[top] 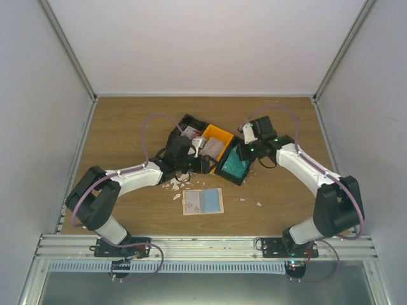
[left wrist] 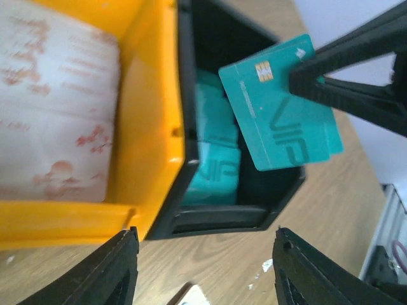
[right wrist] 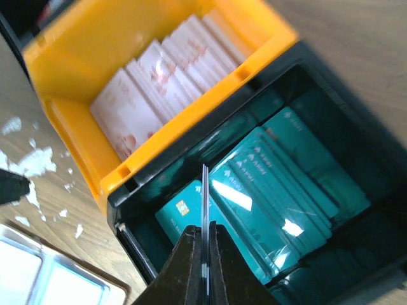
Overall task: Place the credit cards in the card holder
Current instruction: Pick up the credit card from the storage box.
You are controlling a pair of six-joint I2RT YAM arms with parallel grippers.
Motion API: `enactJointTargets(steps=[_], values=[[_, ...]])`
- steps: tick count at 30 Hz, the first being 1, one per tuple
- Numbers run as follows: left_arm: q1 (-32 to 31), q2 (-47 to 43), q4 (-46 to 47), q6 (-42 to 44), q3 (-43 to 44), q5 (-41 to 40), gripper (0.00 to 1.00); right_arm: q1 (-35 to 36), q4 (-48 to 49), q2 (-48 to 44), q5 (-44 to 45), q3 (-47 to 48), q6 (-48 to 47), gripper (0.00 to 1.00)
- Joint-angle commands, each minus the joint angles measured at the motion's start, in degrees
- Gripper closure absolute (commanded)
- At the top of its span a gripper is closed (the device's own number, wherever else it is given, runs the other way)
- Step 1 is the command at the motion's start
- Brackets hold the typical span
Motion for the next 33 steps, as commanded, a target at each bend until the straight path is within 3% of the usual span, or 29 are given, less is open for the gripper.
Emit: enactJointTargets(steps=[1,7,11,21,24,30,33], values=[[1.56,-1.19,5.84,-0.31,2.57,11.34,0.37,-4.86,6.01,-5.33,-5.77,-2.45,4.79,0.99],[2.18,1.65,7.69,-1.27,7.78,21.45,0.24,-11.52,13.02,-10.09,-18.87,-6.77,13.15,0.99],[2.18,5.52,7.84,-2.40,11.32,23.97,0.16,-14.45,18.88,-12.57,-27.95,-10.31,18.15,1.00],[2.12,13.19,12.95,-9.86,15.66,32.17,0.12,-17.40,27.83,-15.94,-43.28,-16.07,24.33,1.00],[1.88,14.39,15.78,-13.01,16.18,34.35,0.19,-17.45,29.72,-15.65,-44.84,-17.03,25.26,1.00],[1.75,16.28,17.77,-14.95,16.75,35.18,0.48,-17.38,34.29,-14.47,-47.23,-18.63,28.18,1.00],[1.74,16.72,20.38,-16.91,16.45,36.52,0.58,-17.45,36.04,-14.30,-48.60,-19.48,29.24,1.00]])
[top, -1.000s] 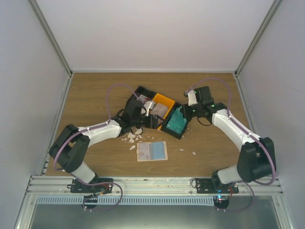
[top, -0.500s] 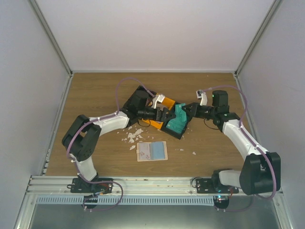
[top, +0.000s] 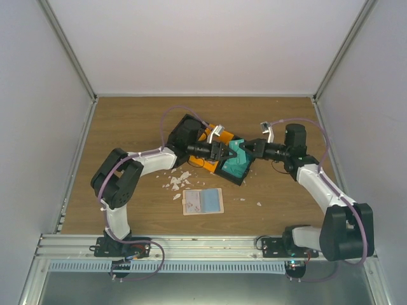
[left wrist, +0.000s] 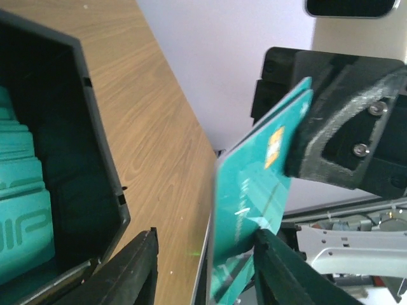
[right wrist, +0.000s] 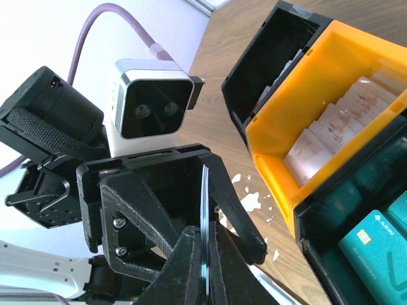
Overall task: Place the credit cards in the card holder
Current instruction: Pick up the credit card from the storage box, then place the credit card in the storage box.
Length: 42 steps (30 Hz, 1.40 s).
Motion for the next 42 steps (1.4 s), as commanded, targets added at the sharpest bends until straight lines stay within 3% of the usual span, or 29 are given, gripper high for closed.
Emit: enactJointTargets(steps=[1,4,8,9,14,17,23,31,42], values=[[-0.21,1.52,6.74,-3.30,0.97,2.38,0.60,-0.33,5.45,0.39,-5.00,-1.34,2.72,1.00],[-0.22,1.41,7.81,-3.97,1.02,2.55,0.67,-0.36,6.03,0.40,-5.66,-1.81,2.88,0.99],[-0.14,0.57,8.66,-3.46,0.67,3.16,0.97,-0.33,4.53,-0.39,-5.25,-1.71,0.53,0.99],[-0.09,0.23,8.73,-3.14,0.58,3.23,1.00,-0.44,3.62,-0.78,-4.66,-1.59,-0.56,0.97],[0.08,-2.50,7.84,-2.39,0.57,4.04,1.00,-0.93,-0.50,-3.73,-1.31,-1.83,-4.57,0.68],[0.49,-4.01,6.47,-2.72,0.94,4.30,1.00,-1.26,-1.01,-5.90,-0.56,-2.74,-5.44,0.62],[1.68,-5.45,6.58,-5.08,1.14,5.40,1.00,-1.22,-0.17,-9.33,-0.73,-6.14,-5.67,0.65],[2.62,-5.82,7.72,-6.48,0.93,6.77,1.00,-1.23,-0.12,-10.30,0.43,-7.50,-6.21,0.79],[2.76,-7.09,8.42,-5.60,0.52,8.90,1.00,-1.24,1.40,-7.28,-0.65,-7.76,-6.59,0.85]])
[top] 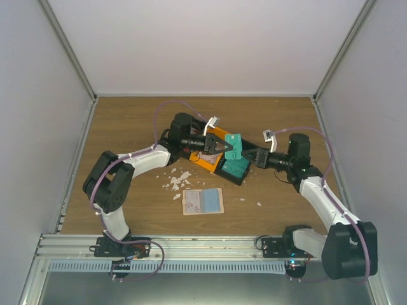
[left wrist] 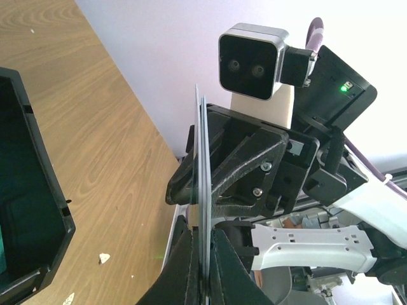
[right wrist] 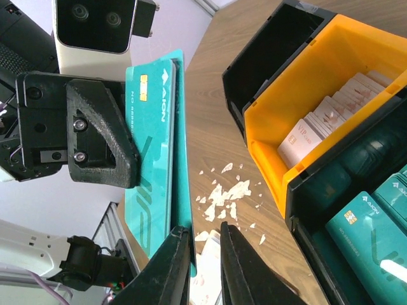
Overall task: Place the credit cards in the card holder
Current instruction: Place the credit card in the storage box.
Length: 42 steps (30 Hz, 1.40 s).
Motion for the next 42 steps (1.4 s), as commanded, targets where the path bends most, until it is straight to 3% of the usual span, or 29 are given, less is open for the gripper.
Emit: enactJointTargets(steps=[1,5,12,15,20,32,42], values=[[0.18,-2.95,3.36,0.53,0.53,2.72,1.00,-0.34,1.59,1.90,-1.70,-0.28,-1.49,0.85],[-0.23,-2.89,3.89,0.53,0.73,3.60,1.00,-0.34,1.63,2.88,-4.04,0.54,-2.13,0.85],[-0.52,-1.62,5.43,-1.08,0.92,4.58,1.00,1.01,12.75,1.51,-12.77,0.55,1.00,0.74],[-0.59,-0.75,6.11,-2.05,0.86,4.36,1.00,1.07,14.86,0.42,-12.65,0.99,2.80,0.79],[-0.65,1.14,6.03,-3.24,0.94,3.66,1.00,1.00,14.09,1.06,-10.66,1.45,5.43,0.99],[-0.91,10.99,2.40,-4.55,3.94,2.48,0.94,-2.89,9.10,3.03,-3.71,-3.80,8.34,1.00],[-1.22,21.08,-0.36,-4.23,11.52,3.62,0.86,-6.71,8.82,9.30,-1.93,-3.35,10.43,0.99]])
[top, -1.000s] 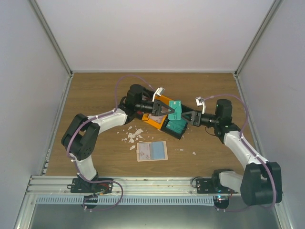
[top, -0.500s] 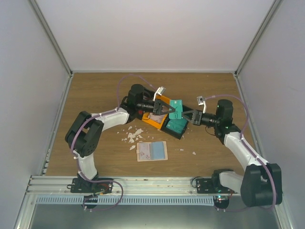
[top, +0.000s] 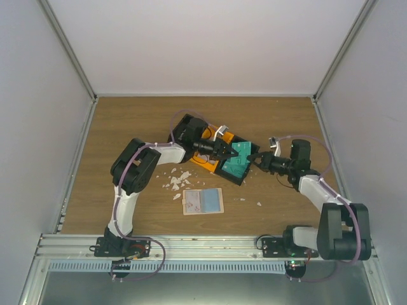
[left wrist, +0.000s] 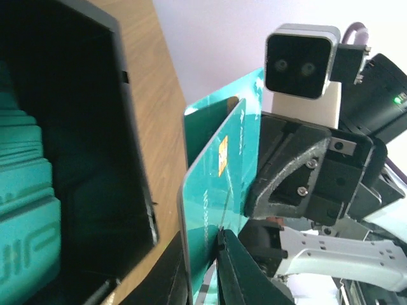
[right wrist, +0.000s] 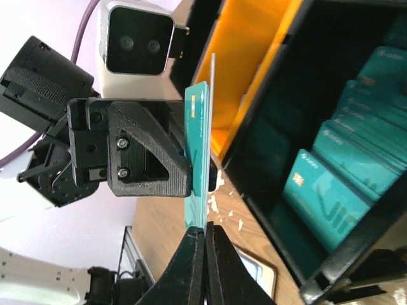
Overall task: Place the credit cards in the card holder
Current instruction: Place the credit card in the storage box, then insert the credit card into the card holder.
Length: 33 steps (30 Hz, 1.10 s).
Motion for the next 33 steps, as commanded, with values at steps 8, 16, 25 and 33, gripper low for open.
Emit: enactJointTargets(steps=[8,16,25,33], values=[[0.09,6.23,-13.07,6.71,8.42,-5.34,0.80,-1.24,-3.99,5.18,7.58,5.94,-2.29,1.00],[0.51,4.84,-16.43,9.98,8.53,-7.34,0.70,-1.33,-13.67,0.64,19.27,8.65,-7.25,0.99],[0.18,-0.04,-24.94,16.69,10.01,-13.37,0.40,-0.80,-15.78,-4.18,13.60,9.67,-11.20,0.99],[-0.30,-12.17,-24.98,19.24,2.31,-21.61,0.31,6.25,-12.33,-7.09,9.33,7.77,-9.65,0.99]])
